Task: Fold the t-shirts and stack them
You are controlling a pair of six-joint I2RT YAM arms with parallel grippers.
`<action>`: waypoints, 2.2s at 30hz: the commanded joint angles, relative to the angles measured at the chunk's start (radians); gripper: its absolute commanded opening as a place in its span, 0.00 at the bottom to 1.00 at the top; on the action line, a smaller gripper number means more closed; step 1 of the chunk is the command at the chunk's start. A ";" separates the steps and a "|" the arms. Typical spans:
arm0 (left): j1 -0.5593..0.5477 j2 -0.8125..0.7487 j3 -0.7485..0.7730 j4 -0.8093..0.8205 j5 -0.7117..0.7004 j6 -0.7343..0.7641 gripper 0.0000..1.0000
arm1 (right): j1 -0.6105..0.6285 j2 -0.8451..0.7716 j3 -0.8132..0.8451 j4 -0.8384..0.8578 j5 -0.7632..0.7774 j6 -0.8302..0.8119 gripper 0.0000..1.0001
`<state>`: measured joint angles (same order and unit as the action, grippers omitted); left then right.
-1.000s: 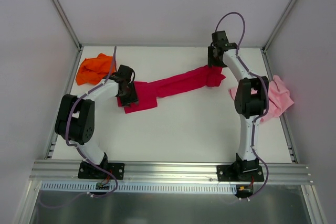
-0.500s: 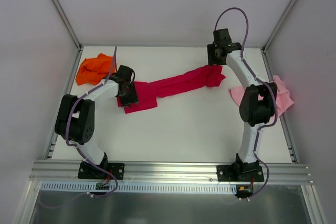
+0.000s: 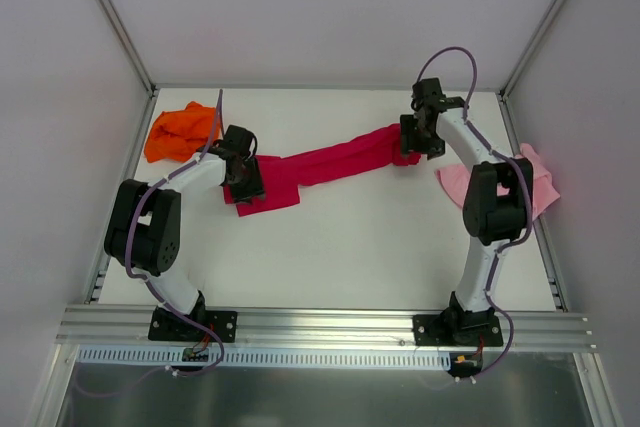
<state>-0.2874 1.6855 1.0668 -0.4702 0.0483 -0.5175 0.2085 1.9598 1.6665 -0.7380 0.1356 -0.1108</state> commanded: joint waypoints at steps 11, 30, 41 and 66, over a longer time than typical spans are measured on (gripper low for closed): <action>0.001 -0.043 0.004 -0.001 0.001 -0.004 0.38 | -0.001 0.059 -0.077 0.089 -0.109 0.042 0.63; 0.001 -0.033 0.030 -0.048 -0.001 0.024 0.38 | -0.004 0.200 0.114 0.167 -0.122 0.023 0.61; 0.001 -0.018 0.055 -0.074 -0.005 0.037 0.38 | -0.004 0.212 0.167 0.160 -0.088 0.033 0.01; 0.001 -0.027 0.041 -0.087 0.001 0.059 0.38 | -0.027 0.260 0.470 0.052 0.470 0.009 0.83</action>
<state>-0.2874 1.6844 1.0935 -0.5255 0.0475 -0.4786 0.1890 2.2009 2.0880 -0.6601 0.4473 -0.1165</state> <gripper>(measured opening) 0.383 0.764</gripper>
